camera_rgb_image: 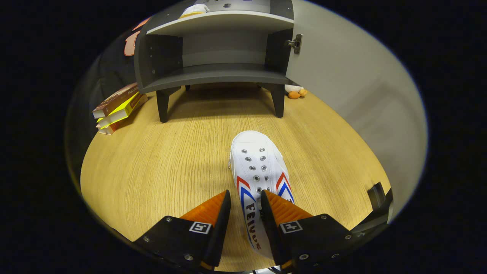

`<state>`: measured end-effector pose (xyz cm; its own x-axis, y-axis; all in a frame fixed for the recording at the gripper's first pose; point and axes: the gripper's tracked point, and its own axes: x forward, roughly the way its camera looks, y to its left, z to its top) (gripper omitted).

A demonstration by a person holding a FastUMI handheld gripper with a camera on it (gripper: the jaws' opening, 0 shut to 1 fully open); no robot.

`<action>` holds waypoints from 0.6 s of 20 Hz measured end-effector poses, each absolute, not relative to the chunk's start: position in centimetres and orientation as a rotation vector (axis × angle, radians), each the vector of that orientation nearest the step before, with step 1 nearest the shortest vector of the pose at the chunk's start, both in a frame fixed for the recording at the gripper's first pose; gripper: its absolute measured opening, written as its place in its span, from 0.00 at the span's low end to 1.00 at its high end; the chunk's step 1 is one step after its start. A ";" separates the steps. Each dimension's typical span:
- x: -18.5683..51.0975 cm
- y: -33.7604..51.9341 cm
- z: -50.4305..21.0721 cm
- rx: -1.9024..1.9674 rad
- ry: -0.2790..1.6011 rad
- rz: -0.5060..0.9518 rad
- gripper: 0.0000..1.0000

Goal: Open the shoe cabinet door, grab the shoes and put them into the shoe cabinet, then close the shoe cabinet door.

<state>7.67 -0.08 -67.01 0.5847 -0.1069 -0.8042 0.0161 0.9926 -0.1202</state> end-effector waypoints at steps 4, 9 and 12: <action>8.0 -0.2 -66.8 -0.122 0.939 -0.036 0.27; 8.3 -0.1 -64.3 -0.087 0.926 -0.019 0.00; 9.0 -0.5 -60.6 -0.092 0.880 -0.015 0.00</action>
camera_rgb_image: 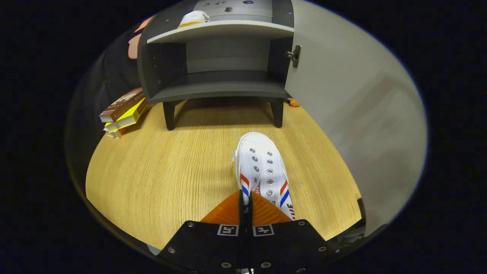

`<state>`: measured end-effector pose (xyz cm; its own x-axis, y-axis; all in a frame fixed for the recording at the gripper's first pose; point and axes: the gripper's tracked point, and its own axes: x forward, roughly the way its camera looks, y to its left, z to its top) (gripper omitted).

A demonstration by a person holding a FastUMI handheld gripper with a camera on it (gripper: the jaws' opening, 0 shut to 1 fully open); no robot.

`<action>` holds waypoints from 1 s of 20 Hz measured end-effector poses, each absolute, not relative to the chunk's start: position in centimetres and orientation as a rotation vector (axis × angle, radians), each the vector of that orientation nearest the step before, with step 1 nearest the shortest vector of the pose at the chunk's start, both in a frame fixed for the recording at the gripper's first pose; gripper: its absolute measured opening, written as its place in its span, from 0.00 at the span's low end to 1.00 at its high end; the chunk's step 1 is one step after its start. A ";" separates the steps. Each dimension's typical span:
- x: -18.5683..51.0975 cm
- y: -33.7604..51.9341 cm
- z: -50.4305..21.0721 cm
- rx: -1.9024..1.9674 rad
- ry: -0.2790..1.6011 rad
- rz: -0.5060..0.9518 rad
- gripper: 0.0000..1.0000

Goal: Open the shoe cabinet door, grab the shoes and put them into the shoe cabinet, then close the shoe cabinet door.

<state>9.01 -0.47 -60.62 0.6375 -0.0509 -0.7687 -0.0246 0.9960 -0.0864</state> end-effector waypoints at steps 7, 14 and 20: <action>10.7 0.4 -50.4 -0.127 0.764 -0.014 0.00; 11.6 0.9 -39.8 -0.080 0.660 -0.072 0.00; 14.4 1.5 -33.0 -0.078 0.595 -0.077 0.00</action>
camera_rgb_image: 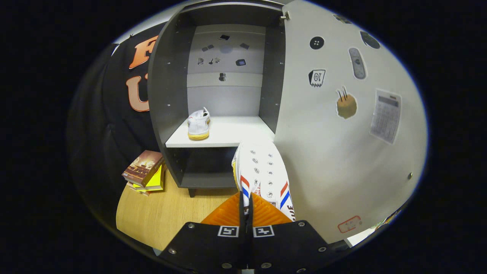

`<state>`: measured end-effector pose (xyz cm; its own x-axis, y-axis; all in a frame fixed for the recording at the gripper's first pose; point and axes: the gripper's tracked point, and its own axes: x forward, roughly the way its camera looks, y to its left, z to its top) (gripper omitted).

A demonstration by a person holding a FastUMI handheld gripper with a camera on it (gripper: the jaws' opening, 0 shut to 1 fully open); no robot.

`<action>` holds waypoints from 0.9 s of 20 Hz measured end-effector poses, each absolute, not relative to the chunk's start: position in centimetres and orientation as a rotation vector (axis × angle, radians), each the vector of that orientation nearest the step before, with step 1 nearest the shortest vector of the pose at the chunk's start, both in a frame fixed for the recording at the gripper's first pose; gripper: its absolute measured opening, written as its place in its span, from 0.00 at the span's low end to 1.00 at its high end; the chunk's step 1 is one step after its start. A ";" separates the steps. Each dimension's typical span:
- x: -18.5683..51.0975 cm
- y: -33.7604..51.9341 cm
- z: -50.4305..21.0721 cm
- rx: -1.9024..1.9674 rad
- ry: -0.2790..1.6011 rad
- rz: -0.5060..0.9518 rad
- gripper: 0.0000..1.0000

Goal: Open the shoe cabinet door, grab the shoes and put them into the shoe cabinet, then close the shoe cabinet door.

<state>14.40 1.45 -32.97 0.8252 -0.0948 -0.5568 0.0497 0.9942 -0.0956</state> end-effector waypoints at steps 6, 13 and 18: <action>22.7 3.4 -30.1 -0.112 0.543 -0.007 0.00; 34.3 5.7 -32.5 -0.111 0.597 0.035 0.00; 40.8 6.4 -34.2 -0.126 0.631 0.054 0.00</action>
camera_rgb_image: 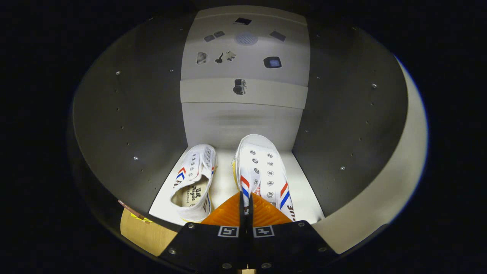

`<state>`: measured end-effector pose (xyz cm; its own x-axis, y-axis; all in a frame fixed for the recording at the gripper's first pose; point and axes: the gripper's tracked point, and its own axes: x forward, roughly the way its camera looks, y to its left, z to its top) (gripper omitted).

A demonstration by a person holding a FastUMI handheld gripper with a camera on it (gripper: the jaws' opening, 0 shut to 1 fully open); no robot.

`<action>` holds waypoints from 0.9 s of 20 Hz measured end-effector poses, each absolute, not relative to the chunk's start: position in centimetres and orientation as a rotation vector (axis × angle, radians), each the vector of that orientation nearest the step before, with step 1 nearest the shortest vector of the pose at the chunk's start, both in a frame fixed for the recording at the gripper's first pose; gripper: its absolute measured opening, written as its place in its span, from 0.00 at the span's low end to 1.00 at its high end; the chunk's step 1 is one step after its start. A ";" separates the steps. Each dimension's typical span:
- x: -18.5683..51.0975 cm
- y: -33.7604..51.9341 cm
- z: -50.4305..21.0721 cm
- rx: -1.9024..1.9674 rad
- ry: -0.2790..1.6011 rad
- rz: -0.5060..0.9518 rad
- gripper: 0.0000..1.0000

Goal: Open the shoe cabinet door, grab the shoes and put them into the shoe cabinet, then close the shoe cabinet door.

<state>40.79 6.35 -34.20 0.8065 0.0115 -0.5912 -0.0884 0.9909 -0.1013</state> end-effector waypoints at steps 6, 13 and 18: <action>46.0 6.9 -37.3 -0.145 0.684 0.063 0.00; 47.1 6.8 -40.0 -0.143 0.739 0.072 0.04; 45.5 6.7 -37.4 -0.126 0.672 0.055 0.43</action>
